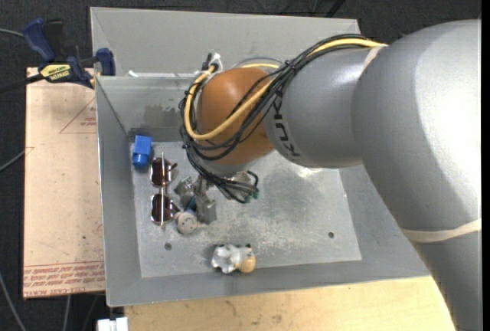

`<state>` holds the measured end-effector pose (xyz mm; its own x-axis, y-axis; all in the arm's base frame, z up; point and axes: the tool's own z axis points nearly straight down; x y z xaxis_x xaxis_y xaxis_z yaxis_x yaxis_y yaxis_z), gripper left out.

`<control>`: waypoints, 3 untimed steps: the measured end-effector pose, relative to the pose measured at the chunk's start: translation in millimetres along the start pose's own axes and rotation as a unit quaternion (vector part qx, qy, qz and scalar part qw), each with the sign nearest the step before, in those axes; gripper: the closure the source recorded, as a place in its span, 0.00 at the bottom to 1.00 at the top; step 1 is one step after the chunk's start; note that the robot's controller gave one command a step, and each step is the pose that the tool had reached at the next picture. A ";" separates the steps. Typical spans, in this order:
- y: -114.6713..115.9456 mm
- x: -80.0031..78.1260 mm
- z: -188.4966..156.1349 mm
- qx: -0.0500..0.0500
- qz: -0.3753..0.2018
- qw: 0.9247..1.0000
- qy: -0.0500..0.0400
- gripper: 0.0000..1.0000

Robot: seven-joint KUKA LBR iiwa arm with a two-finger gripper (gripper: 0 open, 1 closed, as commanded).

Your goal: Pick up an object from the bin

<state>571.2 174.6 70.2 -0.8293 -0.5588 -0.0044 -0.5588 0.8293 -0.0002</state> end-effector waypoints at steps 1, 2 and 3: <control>1.5 -0.7 0.0 -0.001 0.000 1.000 0.000 1.00; 1.3 1.0 -4.1 -0.001 0.001 1.000 0.002 1.00; 1.3 0.7 -15.7 -0.001 0.001 1.000 0.002 1.00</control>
Offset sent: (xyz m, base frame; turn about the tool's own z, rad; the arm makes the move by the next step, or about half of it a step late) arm 0.0001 0.0001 0.0384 0.0000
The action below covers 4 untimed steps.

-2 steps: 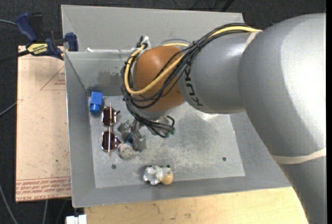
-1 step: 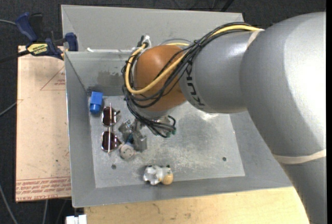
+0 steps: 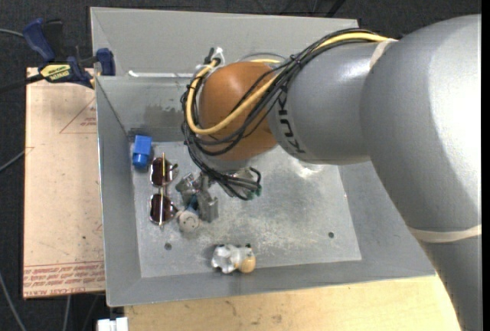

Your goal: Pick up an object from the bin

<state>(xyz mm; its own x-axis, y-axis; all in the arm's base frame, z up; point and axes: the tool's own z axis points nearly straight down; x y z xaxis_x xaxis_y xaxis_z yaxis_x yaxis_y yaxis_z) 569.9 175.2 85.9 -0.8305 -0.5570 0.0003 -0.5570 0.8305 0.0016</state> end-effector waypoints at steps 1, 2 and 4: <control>0.3 0.0 -12.8 0.000 0.000 1.000 0.000 1.00; 0.0 -0.9 -26.8 0.001 0.000 1.000 -0.002 1.00; 0.5 -0.5 -52.1 0.000 0.001 1.000 -0.001 1.00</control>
Offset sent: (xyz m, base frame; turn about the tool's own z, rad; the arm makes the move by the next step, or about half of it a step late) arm -0.0001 -0.0001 0.0021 0.0000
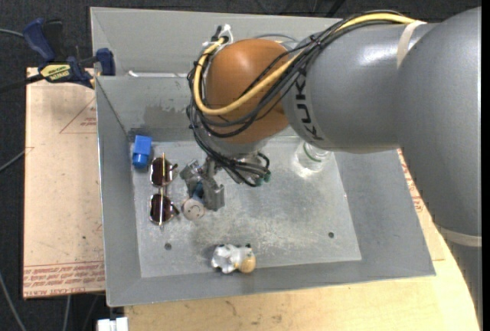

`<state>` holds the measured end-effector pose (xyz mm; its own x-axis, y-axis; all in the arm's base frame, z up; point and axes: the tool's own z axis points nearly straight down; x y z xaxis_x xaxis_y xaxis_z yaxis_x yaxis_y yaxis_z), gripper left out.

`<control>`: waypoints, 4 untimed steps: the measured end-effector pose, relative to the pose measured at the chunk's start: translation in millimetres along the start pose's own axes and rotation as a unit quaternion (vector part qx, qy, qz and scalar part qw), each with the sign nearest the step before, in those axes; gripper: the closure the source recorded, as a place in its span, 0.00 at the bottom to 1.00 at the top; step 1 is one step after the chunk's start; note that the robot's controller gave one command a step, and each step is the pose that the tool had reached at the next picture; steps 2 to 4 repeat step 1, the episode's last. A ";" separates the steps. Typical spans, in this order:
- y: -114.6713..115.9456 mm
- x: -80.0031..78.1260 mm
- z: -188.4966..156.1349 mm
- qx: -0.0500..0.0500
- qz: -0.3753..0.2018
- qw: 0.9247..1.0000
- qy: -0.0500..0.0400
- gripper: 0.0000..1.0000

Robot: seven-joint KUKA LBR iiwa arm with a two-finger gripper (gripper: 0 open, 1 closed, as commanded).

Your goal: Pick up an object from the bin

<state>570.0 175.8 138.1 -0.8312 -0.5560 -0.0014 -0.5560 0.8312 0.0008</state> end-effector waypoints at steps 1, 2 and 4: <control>-0.1 -0.6 -13.8 0.000 0.000 1.000 -0.001 1.00; -0.1 -0.6 -13.8 0.000 0.000 1.000 -0.001 1.00; -0.1 -0.6 -13.8 0.000 0.000 1.000 -0.001 1.00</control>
Offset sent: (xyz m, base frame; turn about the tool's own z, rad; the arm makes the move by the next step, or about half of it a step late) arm -0.0001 0.0001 0.0226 0.0000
